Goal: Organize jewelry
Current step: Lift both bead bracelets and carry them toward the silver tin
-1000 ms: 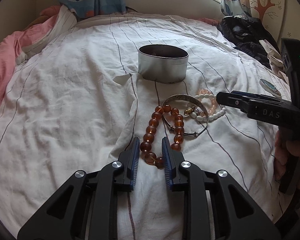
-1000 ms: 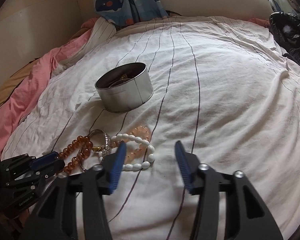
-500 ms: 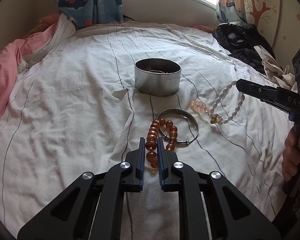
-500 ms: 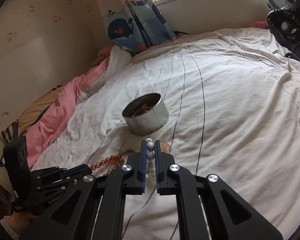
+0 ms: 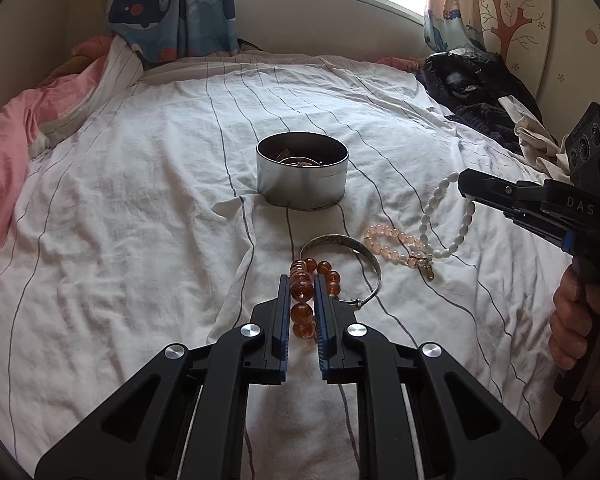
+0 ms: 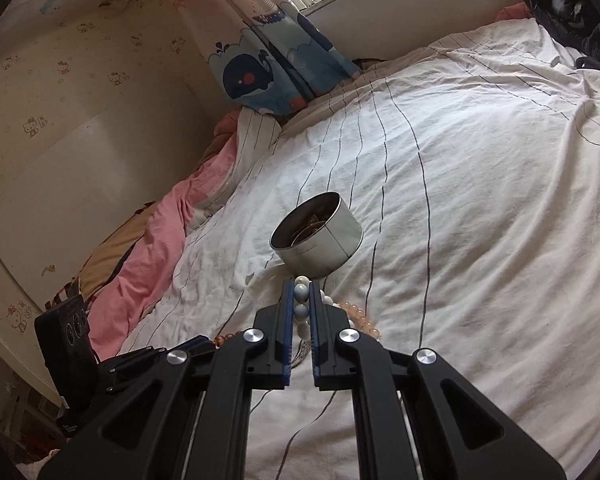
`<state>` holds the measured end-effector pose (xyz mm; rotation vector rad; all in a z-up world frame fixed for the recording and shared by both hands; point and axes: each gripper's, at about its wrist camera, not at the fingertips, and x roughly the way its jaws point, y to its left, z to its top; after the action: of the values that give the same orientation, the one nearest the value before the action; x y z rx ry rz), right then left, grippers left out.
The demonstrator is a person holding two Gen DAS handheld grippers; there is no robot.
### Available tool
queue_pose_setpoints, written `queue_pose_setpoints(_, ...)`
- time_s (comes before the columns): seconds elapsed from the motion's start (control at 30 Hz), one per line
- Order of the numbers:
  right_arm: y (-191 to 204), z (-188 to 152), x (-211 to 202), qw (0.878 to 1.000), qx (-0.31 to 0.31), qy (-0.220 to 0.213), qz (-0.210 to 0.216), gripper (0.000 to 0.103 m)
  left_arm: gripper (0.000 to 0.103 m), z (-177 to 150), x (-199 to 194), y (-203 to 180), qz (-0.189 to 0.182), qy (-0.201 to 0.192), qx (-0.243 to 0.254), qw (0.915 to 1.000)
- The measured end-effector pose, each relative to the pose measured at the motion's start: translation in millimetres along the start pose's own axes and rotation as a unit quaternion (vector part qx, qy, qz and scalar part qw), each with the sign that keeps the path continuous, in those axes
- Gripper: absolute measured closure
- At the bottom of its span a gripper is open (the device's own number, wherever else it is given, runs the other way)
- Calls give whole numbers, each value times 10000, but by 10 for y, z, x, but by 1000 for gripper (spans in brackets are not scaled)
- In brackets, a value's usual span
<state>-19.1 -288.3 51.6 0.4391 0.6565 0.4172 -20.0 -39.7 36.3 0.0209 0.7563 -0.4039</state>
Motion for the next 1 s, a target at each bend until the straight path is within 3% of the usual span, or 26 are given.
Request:
queue_pose_setpoints(0.23, 40, -7, 29, 9999, -125, 17, -101, 95, 92, 88, -79, -16, -60, -155, 1, 9999)
queue_pose_setpoints(0.57, 166, -42, 120, 9922, -779, 135, -964, 95, 92, 232, -117, -112, -137, -276, 117, 9995)
queue_pose_setpoints(1.0, 316, 28, 238, 9829, -1306, 147, -1293, 95, 92, 498, -129, -159, -195, -486, 143, 9985)
